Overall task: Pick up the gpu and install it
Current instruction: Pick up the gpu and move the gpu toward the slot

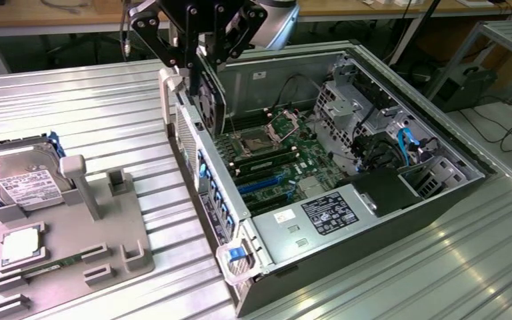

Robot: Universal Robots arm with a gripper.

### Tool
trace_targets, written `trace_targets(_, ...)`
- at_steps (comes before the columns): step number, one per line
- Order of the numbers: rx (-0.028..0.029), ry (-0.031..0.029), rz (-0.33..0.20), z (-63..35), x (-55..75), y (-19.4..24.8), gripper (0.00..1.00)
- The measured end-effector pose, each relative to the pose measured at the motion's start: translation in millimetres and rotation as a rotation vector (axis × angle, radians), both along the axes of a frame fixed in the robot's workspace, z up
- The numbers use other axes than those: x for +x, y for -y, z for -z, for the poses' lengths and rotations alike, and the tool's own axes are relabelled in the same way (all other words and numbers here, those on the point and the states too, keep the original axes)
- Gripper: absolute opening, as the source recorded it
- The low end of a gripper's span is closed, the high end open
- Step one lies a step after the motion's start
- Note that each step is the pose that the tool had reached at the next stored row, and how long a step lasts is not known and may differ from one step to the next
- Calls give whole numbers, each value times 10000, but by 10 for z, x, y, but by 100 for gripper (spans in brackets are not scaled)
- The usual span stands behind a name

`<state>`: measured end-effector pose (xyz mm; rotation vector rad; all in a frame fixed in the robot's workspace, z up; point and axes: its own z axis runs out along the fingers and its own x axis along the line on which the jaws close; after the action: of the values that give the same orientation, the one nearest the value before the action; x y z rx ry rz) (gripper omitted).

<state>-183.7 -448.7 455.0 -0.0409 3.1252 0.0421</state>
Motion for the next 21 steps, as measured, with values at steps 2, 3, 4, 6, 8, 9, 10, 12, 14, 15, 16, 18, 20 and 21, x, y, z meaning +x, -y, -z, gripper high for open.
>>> trace_targets(2,-1,0,-2,2,25,0,27)
trace_targets(3,-1,0,-5,2,38,0,27)
trace_targets(4,-1,0,-10,3,54,0,27)
trace_targets(6,-1,0,-20,6,103,0,27)
trace_targets(8,0,0,-22,9,128,0,27)
trace_targets(9,0,0,-24,9,141,0,27)
trace_targets(10,0,0,-26,10,155,0,27)
trace_targets(12,0,0,-26,11,173,0,27)
trace_targets(14,0,0,-26,12,191,0,27)
trace_targets(15,0,1,-26,13,201,0,27)
trace_targets(16,0,0,-26,13,213,0,27)
trace_targets(18,0,0,-26,15,236,0,27)
trace_targets(20,0,0,-27,17,263,0,27)
trace_targets(21,0,0,-27,17,279,0,27)
